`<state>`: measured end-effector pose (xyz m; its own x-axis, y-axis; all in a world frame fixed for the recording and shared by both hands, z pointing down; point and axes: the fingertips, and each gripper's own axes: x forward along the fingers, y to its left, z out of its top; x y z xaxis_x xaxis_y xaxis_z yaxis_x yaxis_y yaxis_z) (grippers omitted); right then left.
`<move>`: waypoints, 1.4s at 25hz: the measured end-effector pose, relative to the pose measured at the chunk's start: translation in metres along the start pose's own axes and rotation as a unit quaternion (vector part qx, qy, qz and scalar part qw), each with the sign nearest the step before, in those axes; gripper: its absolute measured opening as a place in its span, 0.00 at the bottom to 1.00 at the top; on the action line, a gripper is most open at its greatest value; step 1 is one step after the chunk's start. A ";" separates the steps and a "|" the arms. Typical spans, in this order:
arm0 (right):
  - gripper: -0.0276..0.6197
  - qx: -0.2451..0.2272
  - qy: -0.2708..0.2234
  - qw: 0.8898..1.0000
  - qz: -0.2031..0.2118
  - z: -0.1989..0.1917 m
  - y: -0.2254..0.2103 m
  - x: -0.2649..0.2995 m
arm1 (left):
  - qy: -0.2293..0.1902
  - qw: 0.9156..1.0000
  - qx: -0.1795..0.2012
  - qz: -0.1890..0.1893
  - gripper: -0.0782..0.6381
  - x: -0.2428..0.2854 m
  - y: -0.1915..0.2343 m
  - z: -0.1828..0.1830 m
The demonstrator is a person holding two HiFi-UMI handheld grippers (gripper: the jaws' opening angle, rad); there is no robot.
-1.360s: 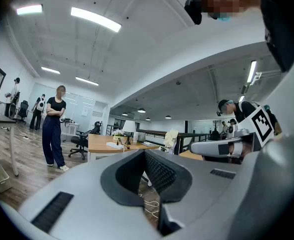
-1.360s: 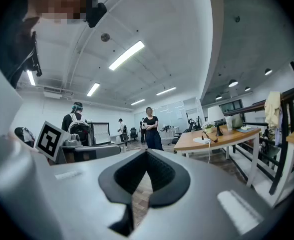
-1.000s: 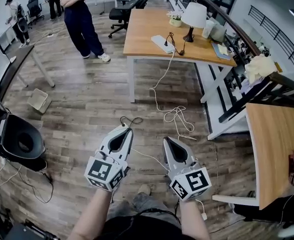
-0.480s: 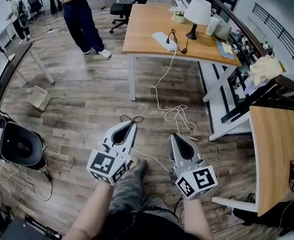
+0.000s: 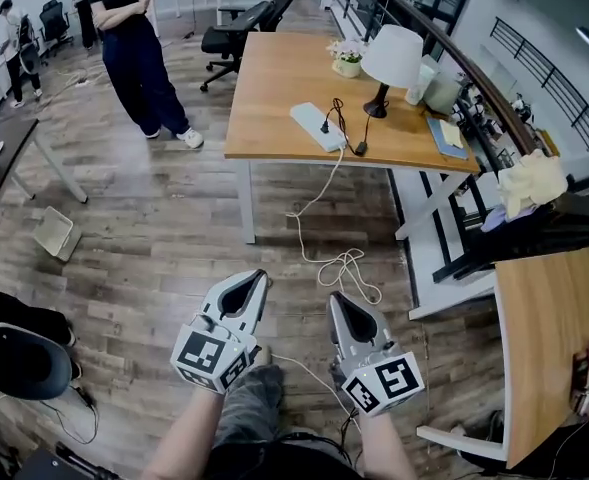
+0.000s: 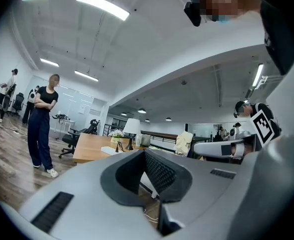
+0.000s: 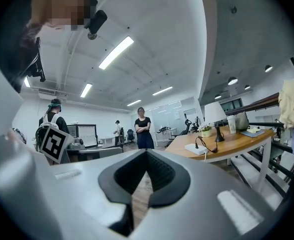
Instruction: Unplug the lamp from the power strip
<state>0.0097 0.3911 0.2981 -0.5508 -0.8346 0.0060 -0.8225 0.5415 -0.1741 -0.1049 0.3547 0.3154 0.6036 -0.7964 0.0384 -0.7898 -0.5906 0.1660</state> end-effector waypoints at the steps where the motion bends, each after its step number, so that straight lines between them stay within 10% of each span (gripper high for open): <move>1: 0.05 0.000 -0.001 1.000 -0.002 0.003 -0.007 0.012 | 0.000 1.000 -0.001 -0.003 0.10 0.011 0.008 0.003; 23: 0.05 0.003 0.013 0.999 -0.046 0.010 -0.095 0.149 | 0.005 0.999 -0.006 -0.049 0.10 0.152 0.110 0.026; 35: 0.05 0.002 0.030 1.000 0.001 0.005 -0.164 0.241 | 0.015 0.999 -0.020 -0.025 0.10 0.233 0.156 0.013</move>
<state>0.0129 0.1006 0.3235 -0.5597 -0.8261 0.0652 -0.8211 0.5422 -0.1784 -0.0888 0.0753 0.3377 0.6451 -0.7618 0.0592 -0.7544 -0.6228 0.2075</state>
